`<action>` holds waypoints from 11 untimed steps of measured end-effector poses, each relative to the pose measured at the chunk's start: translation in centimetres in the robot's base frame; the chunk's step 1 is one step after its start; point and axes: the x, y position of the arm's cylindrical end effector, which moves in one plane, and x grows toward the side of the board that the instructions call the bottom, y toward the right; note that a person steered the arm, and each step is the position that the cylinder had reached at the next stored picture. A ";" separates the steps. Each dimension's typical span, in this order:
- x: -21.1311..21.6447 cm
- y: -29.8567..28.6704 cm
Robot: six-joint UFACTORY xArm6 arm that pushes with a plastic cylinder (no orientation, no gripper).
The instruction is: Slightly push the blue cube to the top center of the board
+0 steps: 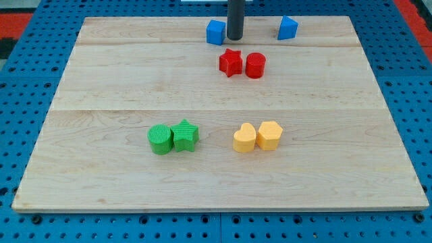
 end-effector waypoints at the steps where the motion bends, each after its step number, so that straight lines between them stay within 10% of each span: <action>1: -0.8 -0.5; 9: 1.2 -6.8; 11: 2.3 -0.3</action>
